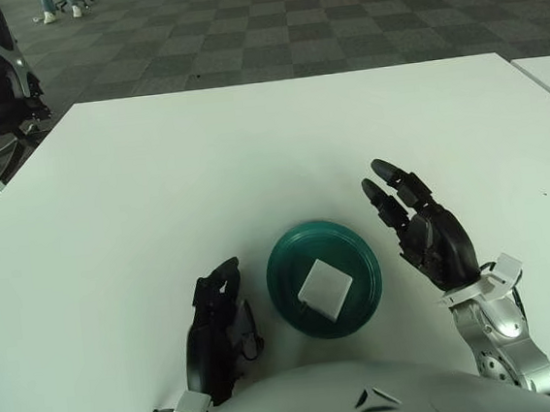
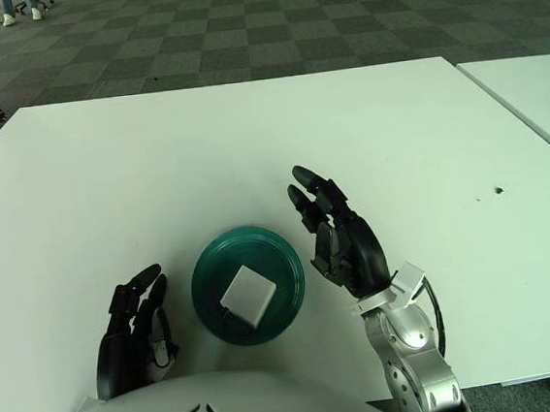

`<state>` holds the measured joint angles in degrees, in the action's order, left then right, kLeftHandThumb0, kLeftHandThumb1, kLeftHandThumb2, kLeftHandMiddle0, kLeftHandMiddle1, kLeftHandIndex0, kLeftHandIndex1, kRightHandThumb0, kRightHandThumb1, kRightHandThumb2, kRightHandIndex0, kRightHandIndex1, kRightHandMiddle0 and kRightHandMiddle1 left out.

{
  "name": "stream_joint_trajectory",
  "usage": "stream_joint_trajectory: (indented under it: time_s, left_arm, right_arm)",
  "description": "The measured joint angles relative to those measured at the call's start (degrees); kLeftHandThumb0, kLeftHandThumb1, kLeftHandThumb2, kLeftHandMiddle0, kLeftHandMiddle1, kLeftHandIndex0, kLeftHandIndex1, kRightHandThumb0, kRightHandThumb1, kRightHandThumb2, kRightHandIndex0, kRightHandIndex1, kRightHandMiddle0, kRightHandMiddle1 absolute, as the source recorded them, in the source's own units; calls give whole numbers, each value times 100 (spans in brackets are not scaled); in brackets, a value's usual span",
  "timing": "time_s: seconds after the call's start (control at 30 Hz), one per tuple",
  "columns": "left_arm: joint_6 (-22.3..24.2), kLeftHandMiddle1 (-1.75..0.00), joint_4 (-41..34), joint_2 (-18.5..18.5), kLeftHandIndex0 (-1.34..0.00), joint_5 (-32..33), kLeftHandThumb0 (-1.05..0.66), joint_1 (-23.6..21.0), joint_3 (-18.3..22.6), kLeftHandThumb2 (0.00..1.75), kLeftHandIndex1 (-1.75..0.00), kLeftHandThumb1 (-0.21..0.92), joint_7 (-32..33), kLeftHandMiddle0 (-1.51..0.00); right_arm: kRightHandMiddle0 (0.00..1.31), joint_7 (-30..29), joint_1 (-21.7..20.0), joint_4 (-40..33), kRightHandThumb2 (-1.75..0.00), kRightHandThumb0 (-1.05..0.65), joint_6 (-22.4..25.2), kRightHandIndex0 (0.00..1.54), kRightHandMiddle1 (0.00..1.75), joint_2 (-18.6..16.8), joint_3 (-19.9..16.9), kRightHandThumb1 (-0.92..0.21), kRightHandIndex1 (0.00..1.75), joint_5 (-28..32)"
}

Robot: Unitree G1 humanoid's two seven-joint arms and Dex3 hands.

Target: Put the charger into the plate.

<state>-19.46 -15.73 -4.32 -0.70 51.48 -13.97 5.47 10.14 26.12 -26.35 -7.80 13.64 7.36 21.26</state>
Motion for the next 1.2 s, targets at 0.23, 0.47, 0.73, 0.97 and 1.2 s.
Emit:
stream_joint_trajectory:
  time_s: [0.23,0.47,0.73,0.97,1.2]
  left_arm:
    - [42,-8,-60,7,-22,177,-77,4,52,86,-95,92,-35,-53]
    - [46,-8,-63,28,-20,339,-77,-5,154,86,-93,92,-122,-52]
    - [179,-5,-130,58,-13,424,-78,-69,278,87,-87,92,-203,-48]
    - [543,-1,-332,121,-8,309,-80,-211,277,89,-84,92,-212,-42]
    - [866,0,-392,98,-4,51,-79,-594,261,89,-82,92,-152,-36]
  right_arm:
    - [0,-134,8,230,-75,-82,-31,26,68,-19,91,-92,3,-202]
    - [0,-363,57,391,-76,-83,-199,27,71,-90,243,-92,2,-508]
    - [0,-487,64,1659,-81,-86,-1038,28,72,-155,215,-92,1,-994]
    - [0,-709,14,2442,-84,-86,-1803,23,61,-192,-68,-92,1,-1350]
    - [0,-1071,-32,2509,-78,-82,-1786,20,54,-379,-108,-92,0,-1591]
